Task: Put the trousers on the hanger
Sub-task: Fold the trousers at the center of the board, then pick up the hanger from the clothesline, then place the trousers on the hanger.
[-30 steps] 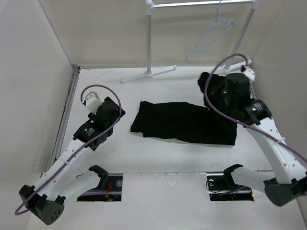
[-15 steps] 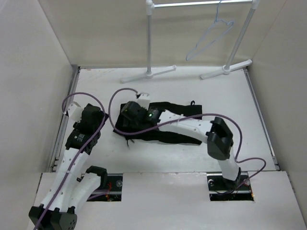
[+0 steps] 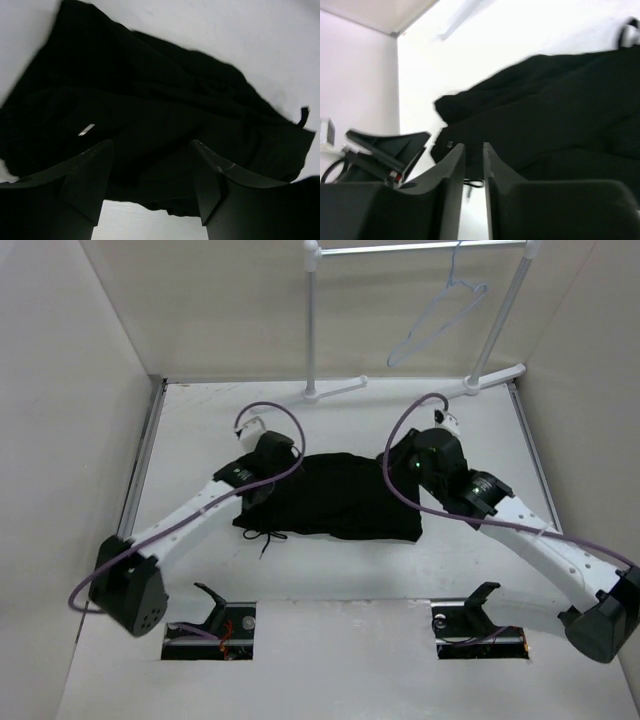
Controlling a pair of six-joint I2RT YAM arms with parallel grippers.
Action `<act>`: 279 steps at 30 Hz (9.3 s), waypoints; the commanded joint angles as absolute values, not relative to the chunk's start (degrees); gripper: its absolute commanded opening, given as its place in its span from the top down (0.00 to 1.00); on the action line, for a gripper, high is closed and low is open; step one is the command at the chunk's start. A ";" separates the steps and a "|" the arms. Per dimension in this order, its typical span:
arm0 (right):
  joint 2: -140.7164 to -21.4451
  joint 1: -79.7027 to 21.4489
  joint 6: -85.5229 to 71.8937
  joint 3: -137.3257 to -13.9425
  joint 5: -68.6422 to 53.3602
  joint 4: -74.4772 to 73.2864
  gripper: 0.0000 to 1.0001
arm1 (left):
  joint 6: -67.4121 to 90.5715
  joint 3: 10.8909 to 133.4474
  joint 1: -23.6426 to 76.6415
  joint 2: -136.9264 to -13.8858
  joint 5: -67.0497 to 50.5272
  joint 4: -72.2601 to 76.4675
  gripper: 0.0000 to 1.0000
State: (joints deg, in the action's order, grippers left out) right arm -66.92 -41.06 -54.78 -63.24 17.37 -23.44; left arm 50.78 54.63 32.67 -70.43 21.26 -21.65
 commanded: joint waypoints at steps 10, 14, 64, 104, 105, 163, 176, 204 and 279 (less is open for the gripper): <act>-55.99 -34.14 -49.39 -40.00 11.59 -32.43 0.46 | 27.61 76.35 36.42 -96.75 15.92 -16.44 0.37; -54.32 -33.01 -50.10 -37.62 13.27 -32.00 0.36 | 22.33 86.63 39.32 -104.04 11.36 -16.61 0.34; -64.33 -24.74 -43.68 -35.24 4.56 -18.81 0.68 | 22.59 116.63 48.03 -132.63 -8.88 -22.76 0.90; -69.33 -24.12 -55.10 -37.89 -3.26 -6.42 0.84 | 40.24 73.34 44.60 -97.57 4.31 -3.71 0.39; -69.87 -24.39 -56.67 -36.14 -1.34 -6.33 0.86 | 41.73 69.04 44.34 -96.34 4.57 -1.86 0.40; -83.22 -16.04 -40.18 -89.26 -7.03 -20.74 0.84 | 42.28 41.13 22.62 -56.51 7.91 -14.85 0.52; -107.82 -7.34 -40.08 -121.71 -12.21 -23.99 0.28 | 42.28 42.01 26.14 -58.18 7.38 -14.94 0.59; -99.94 -7.77 -32.96 -114.19 -19.60 -15.12 0.89 | 42.37 50.96 28.26 -62.22 6.59 -13.36 0.43; -40.25 -27.47 -34.01 -51.41 -2.55 -37.97 0.69 | 46.49 83.95 58.22 -100.55 19.25 7.46 1.00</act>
